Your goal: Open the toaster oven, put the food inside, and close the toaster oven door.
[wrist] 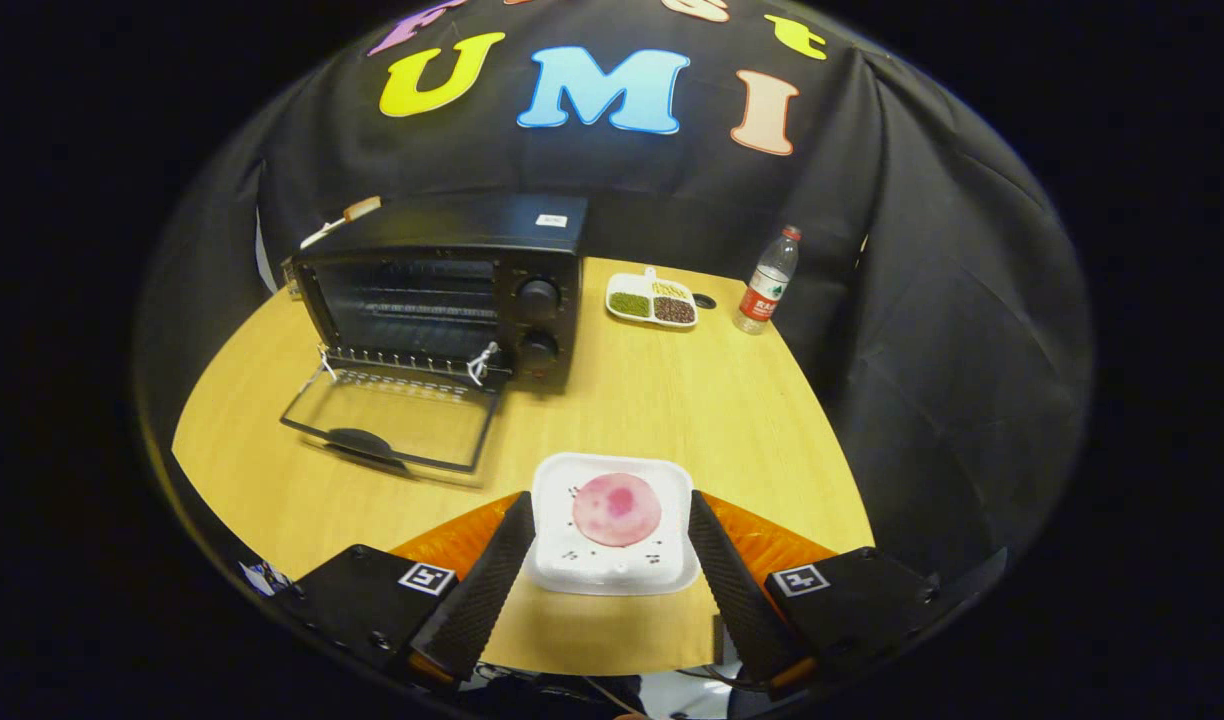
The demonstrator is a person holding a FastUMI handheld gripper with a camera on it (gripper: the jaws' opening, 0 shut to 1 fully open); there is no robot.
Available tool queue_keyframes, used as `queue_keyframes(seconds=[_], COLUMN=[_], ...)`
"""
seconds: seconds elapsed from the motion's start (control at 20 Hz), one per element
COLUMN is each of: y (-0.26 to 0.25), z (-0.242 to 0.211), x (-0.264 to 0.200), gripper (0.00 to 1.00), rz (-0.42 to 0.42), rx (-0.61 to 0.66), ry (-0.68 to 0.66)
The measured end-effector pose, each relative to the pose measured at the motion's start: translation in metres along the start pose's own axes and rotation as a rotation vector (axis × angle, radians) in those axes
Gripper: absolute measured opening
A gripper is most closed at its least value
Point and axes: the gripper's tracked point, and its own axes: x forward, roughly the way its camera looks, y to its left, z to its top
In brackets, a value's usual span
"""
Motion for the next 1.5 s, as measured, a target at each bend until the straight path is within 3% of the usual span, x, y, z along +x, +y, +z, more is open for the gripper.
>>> queue_keyframes(seconds=[0.4, 0.95, 1.2, 1.35, 1.45, 1.5], y=[-0.054, -0.064, -0.066, -0.055, -0.055, -0.056], z=[-0.026, -0.085, -0.088, -0.087, -0.087, -0.086], x=[0.051, 0.094, 0.104, 0.100, 0.101, 0.100], gripper=[0.99, 0.99, 0.87, 0.62, 0.29, 0.26], rz=[0.053, 0.172, 0.195, 0.250, 0.248, 0.247], rx=[-0.009, 0.059, 0.103, 0.100, 0.137, 0.156], ry=[0.153, 0.467, 0.550, 0.585, 0.628, 0.645])
